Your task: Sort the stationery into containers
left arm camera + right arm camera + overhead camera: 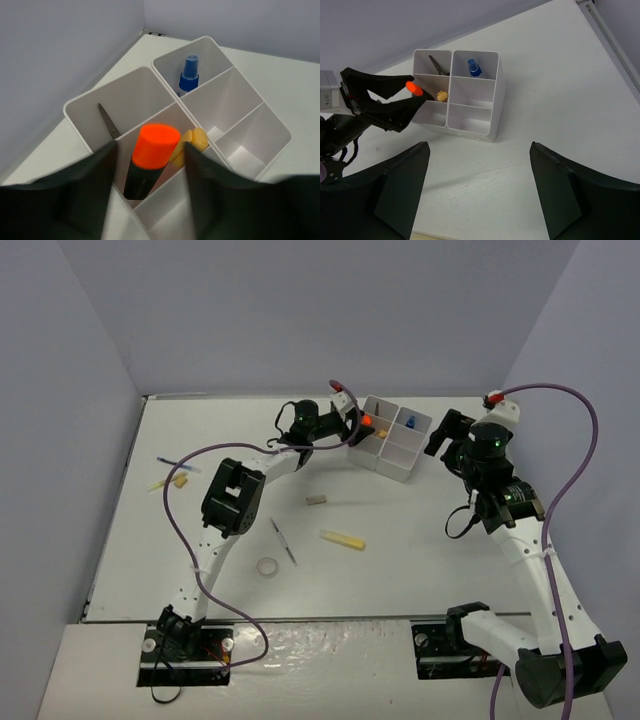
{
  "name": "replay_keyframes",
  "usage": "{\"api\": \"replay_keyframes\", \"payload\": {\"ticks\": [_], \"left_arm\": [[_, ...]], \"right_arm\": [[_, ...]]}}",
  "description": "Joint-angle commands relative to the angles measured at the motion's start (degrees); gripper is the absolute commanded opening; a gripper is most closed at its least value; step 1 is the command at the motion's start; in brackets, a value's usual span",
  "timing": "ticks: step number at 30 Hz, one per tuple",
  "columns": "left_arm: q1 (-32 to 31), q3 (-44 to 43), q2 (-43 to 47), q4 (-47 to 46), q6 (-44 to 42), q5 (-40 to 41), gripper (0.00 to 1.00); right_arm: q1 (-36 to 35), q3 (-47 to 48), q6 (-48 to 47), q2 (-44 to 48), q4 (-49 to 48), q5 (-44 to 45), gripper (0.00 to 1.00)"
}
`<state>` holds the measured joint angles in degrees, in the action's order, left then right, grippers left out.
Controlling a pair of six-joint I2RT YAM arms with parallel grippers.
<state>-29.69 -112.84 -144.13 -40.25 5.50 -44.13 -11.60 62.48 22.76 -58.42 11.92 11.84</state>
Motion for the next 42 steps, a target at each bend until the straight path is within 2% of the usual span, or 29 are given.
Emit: {"api": "replay_keyframes", "payload": {"ticks": [1, 3, 4, 8, 9, 11, 12, 14, 15, 16, 18, 21, 24, 28, 32, 37, 42], "left_arm": [[-0.54, 0.82, 7.96, -4.37, -2.36, -2.44, 0.77], [-0.54, 3.05, 11.65, -2.57, -3.34, -1.62, 0.9], [-0.54, 4.15, 13.46, -1.48, -3.89, -0.7, 0.93], [0.37, 7.78, 22.65, 7.0, -5.39, 3.65, 0.97], [0.8, 8.35, 24.83, 9.27, -5.41, 4.54, 0.97], [1.86, 9.65, 31.59, 15.98, -7.66, 8.9, 0.97], [2.29, 9.51, 32.99, 21.26, -8.6, 10.39, 0.97], [2.99, 8.09, 39.51, 37.78, -12.51, 15.35, 0.97], [3.17, 8.04, 39.87, 38.87, -12.86, 15.69, 0.97], [3.41, 7.73, 42.94, 48.06, -15.84, 18.52, 0.97], [5.35, 9.66, 48.27, 58.2, -18.66, 21.96, 0.97], [9.46, 13.03, 54.83, 67.64, -19.04, 21.64, 0.97], [15.2, 17.42, 59.65, 74.06, -18.44, 22.82, 0.97], [20.52, 24.84, 65.46, 78.43, -21.29, 28.72, 0.97], [24.1, 32.53, 70.51, 77.85, -22.29, 31.03, 0.97], [27.87, 38.78, 74.2, 73.7, -21.94, 31.11, 0.97], [30.32, 40.83, 73.3, 70.53, -21.22, 30.49, 0.97]], "right_arm": [[0.17, 3.55, 2.84, -2.17, 2.28, 2.91, 0.79], [0.16, 5.09, 3.87, -4.15, 5.52, 1.71, 0.8], [0.1, 5.1, 3.56, -4.92, 5.81, -0.72, 0.8], [0.0, 4.85, 0.05, -8.57, 6.83, -16.72, 0.8], [-0.01, 4.84, -0.61, -8.72, 7.04, -17.37, 0.79], [-2.06, 4.67, -1.86, -11.12, 7.27, -24.11, 0.78], [-3.51, 4.66, -2.76, -11.71, 7.38, -24.41, 0.77], [-9.02, 4.67, -5.08, -13.08, 7.5, -22.97, 0.77], [-11.47, 4.75, -6.86, -13.61, 7.5, -22.56, 0.77], [-13.7, 4.75, -9.55, -14.08, 7.5, -22.48, 0.77], [-20.23, 4.75, -14.4, -17.34, 7.87, -23.85, 0.78], [-25.54, 5.38, -19.5, -22.12, 10.04, -27.74, 0.79], [-27.67, 5.89, -22.51, -29.1, 12.04, -25.68, 0.8], [-29.49, 7.3, -27.78, -36.26, 13.93, -23.28, 0.82], [-30.49, 8.88, -31.58, -43.24, 15.83, -16.98, 0.83], [-30.71, 10.11, -32.8, -50.12, 15.5, -18.82, 0.76], [-33.25, 10.72, -32.12, -54.12, 15.48, -18.26, 0.71]]}}
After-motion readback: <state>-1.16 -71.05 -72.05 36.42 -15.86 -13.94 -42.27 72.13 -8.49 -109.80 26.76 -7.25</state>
